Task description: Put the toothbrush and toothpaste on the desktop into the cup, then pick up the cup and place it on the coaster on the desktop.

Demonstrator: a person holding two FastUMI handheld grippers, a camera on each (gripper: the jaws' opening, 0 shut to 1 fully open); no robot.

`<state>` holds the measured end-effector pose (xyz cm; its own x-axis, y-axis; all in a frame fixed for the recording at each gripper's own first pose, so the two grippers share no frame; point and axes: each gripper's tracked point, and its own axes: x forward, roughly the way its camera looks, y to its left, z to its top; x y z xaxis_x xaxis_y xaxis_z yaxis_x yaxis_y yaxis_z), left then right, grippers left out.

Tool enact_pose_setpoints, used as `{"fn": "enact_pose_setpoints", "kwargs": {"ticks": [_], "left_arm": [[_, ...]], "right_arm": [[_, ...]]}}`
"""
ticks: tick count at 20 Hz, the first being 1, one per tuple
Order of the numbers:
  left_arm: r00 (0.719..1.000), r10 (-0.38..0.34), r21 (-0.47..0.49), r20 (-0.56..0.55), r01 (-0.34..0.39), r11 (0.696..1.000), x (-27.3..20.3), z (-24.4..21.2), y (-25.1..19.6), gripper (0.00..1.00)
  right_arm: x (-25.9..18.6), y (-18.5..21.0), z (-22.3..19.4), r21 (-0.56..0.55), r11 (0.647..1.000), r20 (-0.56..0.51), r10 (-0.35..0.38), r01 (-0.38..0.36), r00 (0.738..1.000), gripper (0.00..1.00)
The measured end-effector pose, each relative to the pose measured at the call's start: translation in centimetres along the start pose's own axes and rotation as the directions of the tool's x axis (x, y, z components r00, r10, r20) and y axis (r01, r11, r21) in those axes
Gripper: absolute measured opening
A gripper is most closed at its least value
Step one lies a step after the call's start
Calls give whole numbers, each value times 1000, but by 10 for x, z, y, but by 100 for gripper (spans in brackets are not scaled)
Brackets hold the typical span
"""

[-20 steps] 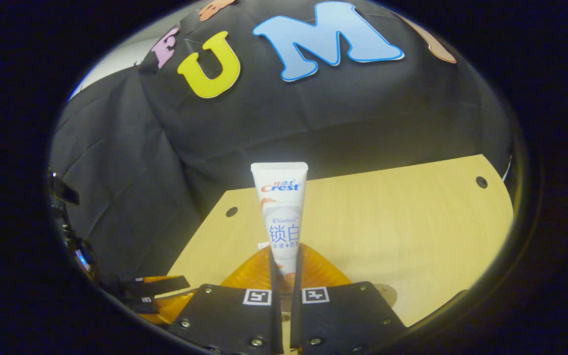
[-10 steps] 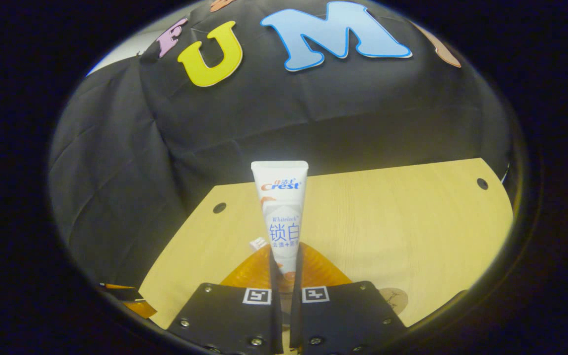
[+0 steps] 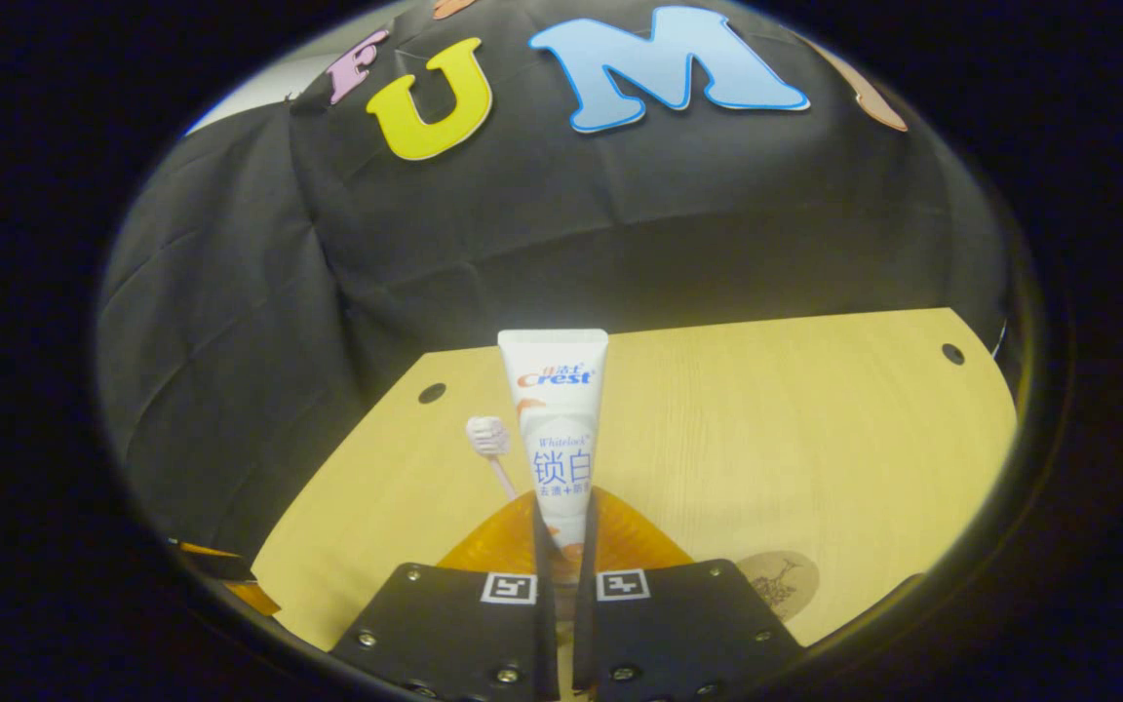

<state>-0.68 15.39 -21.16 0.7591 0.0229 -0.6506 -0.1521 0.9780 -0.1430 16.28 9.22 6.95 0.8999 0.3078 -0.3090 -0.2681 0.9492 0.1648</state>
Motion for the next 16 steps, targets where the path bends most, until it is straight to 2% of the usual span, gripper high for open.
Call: {"fn": "enact_pose_setpoints", "kwargs": {"ticks": [1, 5, 6, 8, 11, 13, 14, 15, 16], "left_arm": [[1000, -5, 7, 1, 5, 1000, 1, 1, -4, 83], [1000, -25, 24, 4, 25, 999, 1, 2, -12, 83], [1000, -27, 25, 3, 27, 999, 1, 2, -15, 83], [1000, -31, 27, 4, 31, 999, 2, 2, -19, 83], [999, -43, 31, 6, 43, 999, 4, 5, -25, 84], [998, -59, 37, 4, 59, 998, 6, 6, -34, 84], [997, -74, 42, 3, 74, 996, 7, 6, -41, 83], [996, -87, 48, 1, 87, 995, 8, 8, -48, 83], [995, -97, 58, -1, 96, 994, 10, 8, -53, 83]], "right_arm": [[0, 0, -1, -2, 1000, 3, -2, 2, 1000, 8], [-5, 1, 0, -10, 1000, 3, 3, -3, 1000, 22], [-6, 0, -1, -15, 1000, 3, -4, 4, 1000, 29], [-12, -1, -3, -16, 1000, -1, 2, -2, 1000, 29], [-18, -1, 4, -8, 1000, 10, -1, 1, 1000, 46], [-24, -2, 7, 0, 1000, 12, 7, -7, 1000, 47], [-29, -2, 8, 5, 1000, 14, 8, -8, 1000, 56], [-35, -4, 13, 11, 1000, 24, 8, -8, 1000, 53], [-41, -5, 18, 22, 1000, 36, 10, -11, 999, 56]]}}
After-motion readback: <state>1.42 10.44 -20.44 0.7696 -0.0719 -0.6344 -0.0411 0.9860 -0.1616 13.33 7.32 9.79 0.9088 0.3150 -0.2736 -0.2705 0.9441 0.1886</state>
